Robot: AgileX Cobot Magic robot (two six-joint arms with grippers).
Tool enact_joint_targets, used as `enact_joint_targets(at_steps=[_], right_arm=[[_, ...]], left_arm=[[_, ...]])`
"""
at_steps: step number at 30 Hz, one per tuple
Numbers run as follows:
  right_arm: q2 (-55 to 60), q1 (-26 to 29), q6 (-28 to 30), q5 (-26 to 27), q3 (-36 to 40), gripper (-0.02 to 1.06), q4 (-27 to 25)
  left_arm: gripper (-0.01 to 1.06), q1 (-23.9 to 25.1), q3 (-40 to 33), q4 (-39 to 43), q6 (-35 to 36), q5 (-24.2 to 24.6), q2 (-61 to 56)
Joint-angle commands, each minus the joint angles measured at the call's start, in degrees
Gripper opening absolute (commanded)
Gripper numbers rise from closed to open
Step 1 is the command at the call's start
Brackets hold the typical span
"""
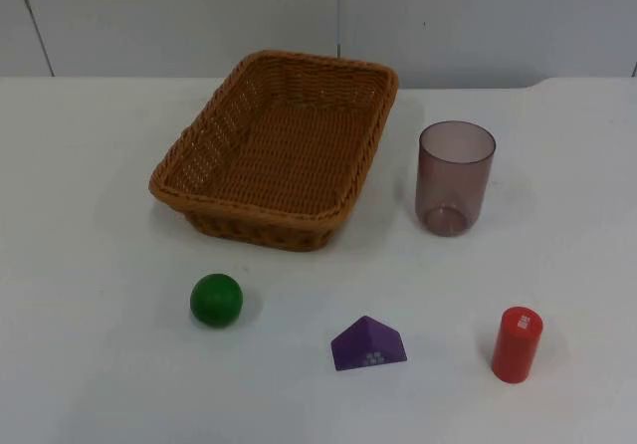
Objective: Pick up the basket with the left hand and place the triangular block into the basket with the right hand.
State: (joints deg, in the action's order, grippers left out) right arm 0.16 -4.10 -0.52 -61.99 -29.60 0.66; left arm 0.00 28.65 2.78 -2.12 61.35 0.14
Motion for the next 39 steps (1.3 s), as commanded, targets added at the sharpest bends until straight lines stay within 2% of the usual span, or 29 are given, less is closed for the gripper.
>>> enact_joint_targets(at_steps=[1,4,9,15,17,18,20,21,23,26,27,32,35,39], right_arm=[[-0.2,-0.1,-0.5,0.3,0.0,1.05,0.1],[-0.2,-0.1,-1.5,0.3,0.0,1.05,0.1],[-0.2,-0.1,0.1,0.3,0.0,1.05,0.5],[4.4,-0.1,-0.3,1.2,-4.0,1.05,2.3],[11.8,-0.1,0.5,4.1,-7.3,1.05,4.1],[15.2,-0.1,0.5,5.7,-8.3,1.05,5.1],[21.2,-0.1,0.5,9.6,-10.6,1.05,5.5],[21.2,-0.1,0.5,9.6,-10.6,1.05,5.5],[25.9,-0.1,0.5,13.1,-12.6,1.05,5.3],[34.1,-0.1,0.5,16.4,-17.5,1.05,5.3],[34.1,-0.1,0.5,16.4,-17.5,1.05,5.3],[44.8,-0.1,0.5,16.7,-25.2,1.05,5.3],[46.9,-0.1,0.5,16.9,-26.8,1.05,5.3],[48.3,-0.1,0.5,17.7,-27.5,1.05,5.3]], left_arm=[[1.05,-0.4,-0.2,-0.3,1.2,0.1,-0.1],[1.05,-0.4,-0.2,-0.6,2.1,0.1,-0.1],[1.05,-0.4,-0.2,-0.4,2.4,0.1,-0.1],[1.05,-0.4,1.4,1.6,7.4,-1.3,2.9],[1.05,-0.4,2.4,3.9,10.1,-5.1,7.2],[1.05,-0.4,2.6,5.3,12.0,-9.1,11.1],[1.05,-0.4,2.6,6.1,13.5,-12.9,15.0],[1.05,-0.4,2.6,6.1,13.5,-12.9,15.0],[1.05,-0.4,3.7,5.8,14.6,-17.4,21.4],[1.05,-0.4,8.7,5.6,14.6,-19.9,30.8],[1.05,-0.4,8.7,5.6,14.6,-19.9,30.8],[1.05,-0.4,20.6,5.9,13.7,-20.2,45.4],[1.05,-0.4,24.5,4.9,12.3,-20.8,50.4],[1.05,-0.4,29.3,1.3,9.4,-24.1,58.5]])
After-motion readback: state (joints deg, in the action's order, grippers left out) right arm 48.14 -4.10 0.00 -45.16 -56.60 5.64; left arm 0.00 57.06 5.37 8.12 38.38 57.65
